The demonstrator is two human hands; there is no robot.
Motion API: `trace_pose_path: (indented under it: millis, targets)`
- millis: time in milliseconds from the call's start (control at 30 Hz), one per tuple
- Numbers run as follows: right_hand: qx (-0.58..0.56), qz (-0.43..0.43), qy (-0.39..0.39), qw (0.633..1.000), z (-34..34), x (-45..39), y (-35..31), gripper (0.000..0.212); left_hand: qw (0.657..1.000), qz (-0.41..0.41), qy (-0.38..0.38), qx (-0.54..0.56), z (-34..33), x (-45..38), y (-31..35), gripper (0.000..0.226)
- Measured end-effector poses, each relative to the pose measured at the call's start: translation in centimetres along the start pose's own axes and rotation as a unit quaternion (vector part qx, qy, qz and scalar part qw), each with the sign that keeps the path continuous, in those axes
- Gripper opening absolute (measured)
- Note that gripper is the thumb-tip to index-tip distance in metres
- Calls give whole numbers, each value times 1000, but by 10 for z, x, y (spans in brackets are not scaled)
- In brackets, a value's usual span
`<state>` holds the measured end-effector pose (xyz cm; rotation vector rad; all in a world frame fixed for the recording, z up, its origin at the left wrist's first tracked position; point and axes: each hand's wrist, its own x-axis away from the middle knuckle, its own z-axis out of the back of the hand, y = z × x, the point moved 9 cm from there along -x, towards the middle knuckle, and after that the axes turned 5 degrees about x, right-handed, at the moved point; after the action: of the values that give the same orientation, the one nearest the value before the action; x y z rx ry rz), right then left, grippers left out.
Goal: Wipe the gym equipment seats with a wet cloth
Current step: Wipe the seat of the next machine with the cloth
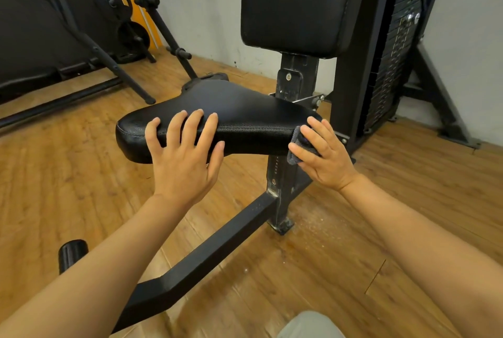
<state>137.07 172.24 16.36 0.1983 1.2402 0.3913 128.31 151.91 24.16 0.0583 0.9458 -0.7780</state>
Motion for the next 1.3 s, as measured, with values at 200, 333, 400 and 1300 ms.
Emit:
trace_pose_path:
  millis: [200,333,400,1300]
  targets:
    - [-3,-48,-22,999,3,-6,-2,41,1000,-1,-12,4,1,-1,-1,50]
    - [57,-31,-16,998,8,-44,-20,38,1000,-7,-10,13,3,0,-1,50]
    - [85,-48,-20,995,6,-65,-29,35,1000,-12,-18,15,4,0,-1,50]
    - [78,-70,-226,968,-15,-154,-78,46,969,-95,-26,227,43,-12,-59,43]
